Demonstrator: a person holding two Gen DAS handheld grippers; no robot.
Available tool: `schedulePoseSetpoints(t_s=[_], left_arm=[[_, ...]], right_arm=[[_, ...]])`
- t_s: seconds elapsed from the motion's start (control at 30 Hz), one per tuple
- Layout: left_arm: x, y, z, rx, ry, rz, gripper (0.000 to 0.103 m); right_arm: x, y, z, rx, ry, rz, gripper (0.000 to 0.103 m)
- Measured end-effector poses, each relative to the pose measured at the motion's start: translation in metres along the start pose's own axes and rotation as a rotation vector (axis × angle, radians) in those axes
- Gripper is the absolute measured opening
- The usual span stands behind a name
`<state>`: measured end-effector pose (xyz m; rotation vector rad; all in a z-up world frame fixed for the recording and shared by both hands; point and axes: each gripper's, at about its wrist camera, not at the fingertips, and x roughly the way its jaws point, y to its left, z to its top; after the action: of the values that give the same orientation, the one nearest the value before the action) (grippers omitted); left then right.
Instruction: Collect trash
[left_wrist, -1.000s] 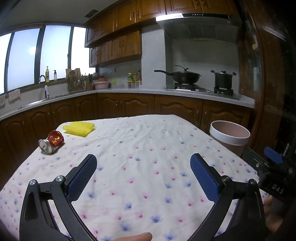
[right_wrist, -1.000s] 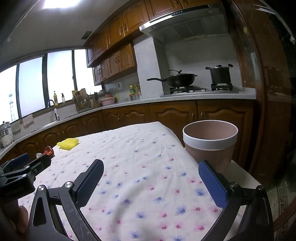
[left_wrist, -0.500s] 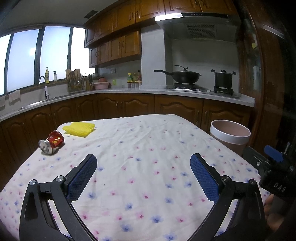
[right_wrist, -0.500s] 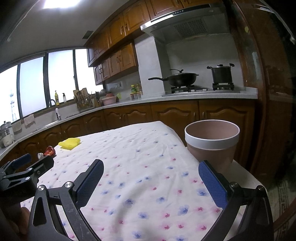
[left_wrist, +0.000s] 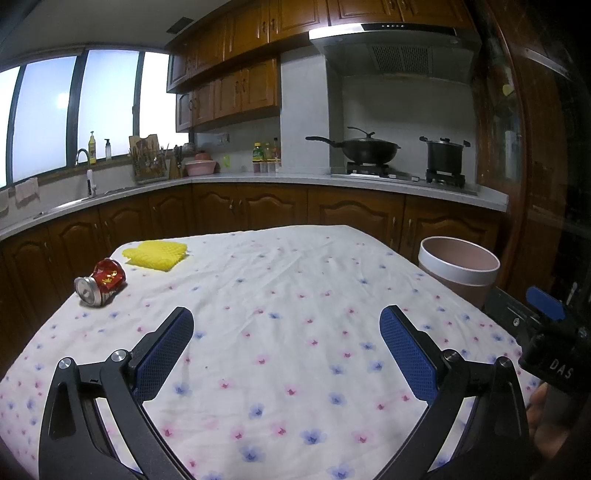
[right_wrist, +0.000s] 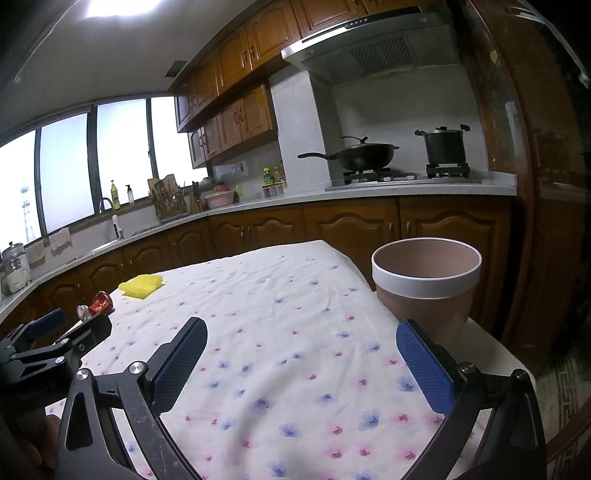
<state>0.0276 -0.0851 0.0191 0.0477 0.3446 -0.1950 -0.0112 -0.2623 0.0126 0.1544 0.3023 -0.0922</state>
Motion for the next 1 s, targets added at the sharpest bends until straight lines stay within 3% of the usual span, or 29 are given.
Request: schedulePoseSetpoints(t_s=[1.0], left_arm=[[0.0085,-0.0016,-0.0038,0.006,0.015,-0.003,0.103]], right_arm=[[0.0018,0.0054,-0.0005,0.007,0.002,0.002,0.103]])
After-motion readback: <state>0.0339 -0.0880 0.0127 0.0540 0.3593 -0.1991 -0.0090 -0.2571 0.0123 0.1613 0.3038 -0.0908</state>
